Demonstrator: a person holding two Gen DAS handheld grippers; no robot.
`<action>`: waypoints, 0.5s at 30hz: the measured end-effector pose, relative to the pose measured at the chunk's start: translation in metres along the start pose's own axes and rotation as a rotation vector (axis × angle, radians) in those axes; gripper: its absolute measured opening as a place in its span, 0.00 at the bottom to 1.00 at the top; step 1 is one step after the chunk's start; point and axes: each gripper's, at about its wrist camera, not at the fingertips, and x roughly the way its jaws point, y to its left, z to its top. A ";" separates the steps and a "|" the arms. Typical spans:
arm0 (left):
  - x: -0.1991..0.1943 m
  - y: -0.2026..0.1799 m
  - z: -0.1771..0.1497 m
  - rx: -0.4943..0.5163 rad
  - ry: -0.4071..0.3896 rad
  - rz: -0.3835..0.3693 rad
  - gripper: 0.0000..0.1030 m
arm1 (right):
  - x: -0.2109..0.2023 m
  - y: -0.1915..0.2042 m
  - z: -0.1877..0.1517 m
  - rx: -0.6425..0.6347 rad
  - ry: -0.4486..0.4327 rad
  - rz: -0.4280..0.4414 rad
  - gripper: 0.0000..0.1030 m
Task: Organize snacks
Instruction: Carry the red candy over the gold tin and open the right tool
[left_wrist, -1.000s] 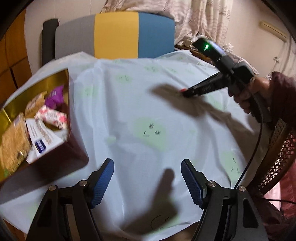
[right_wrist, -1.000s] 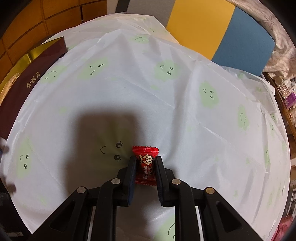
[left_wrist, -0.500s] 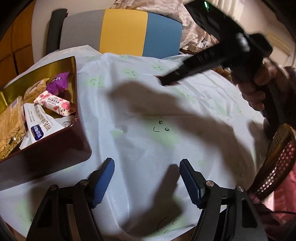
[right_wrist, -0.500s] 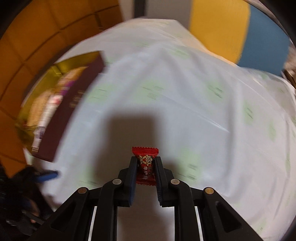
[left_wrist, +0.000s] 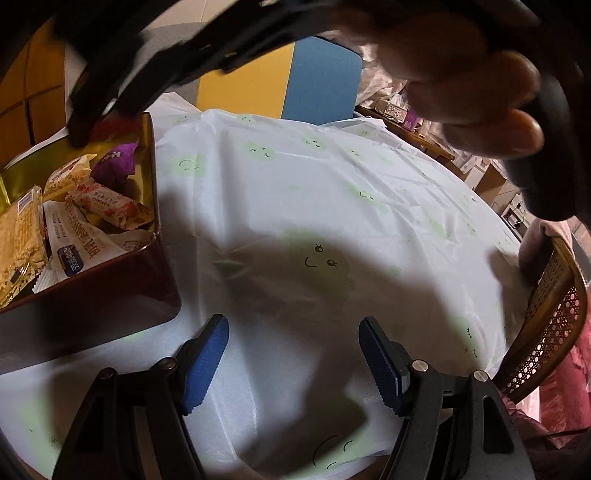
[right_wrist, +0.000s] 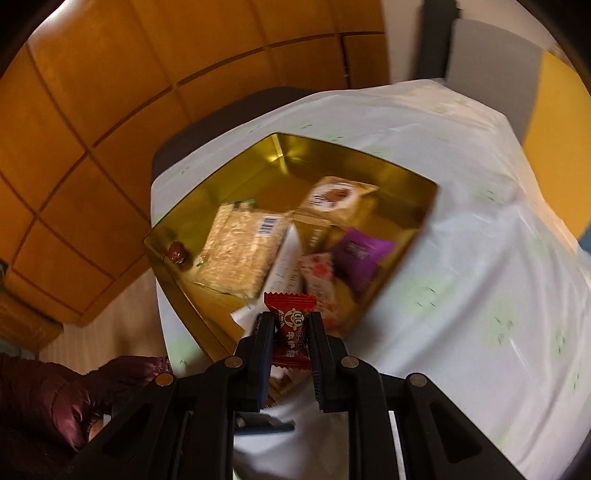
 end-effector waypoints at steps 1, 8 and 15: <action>0.001 0.000 0.001 0.000 0.000 -0.001 0.71 | 0.003 0.003 0.003 -0.005 0.008 -0.002 0.18; 0.000 0.003 0.000 -0.002 -0.003 -0.006 0.71 | 0.041 0.017 0.014 -0.071 0.086 -0.047 0.18; 0.000 0.003 0.000 0.000 -0.003 -0.004 0.72 | 0.063 0.019 0.009 -0.111 0.145 -0.085 0.22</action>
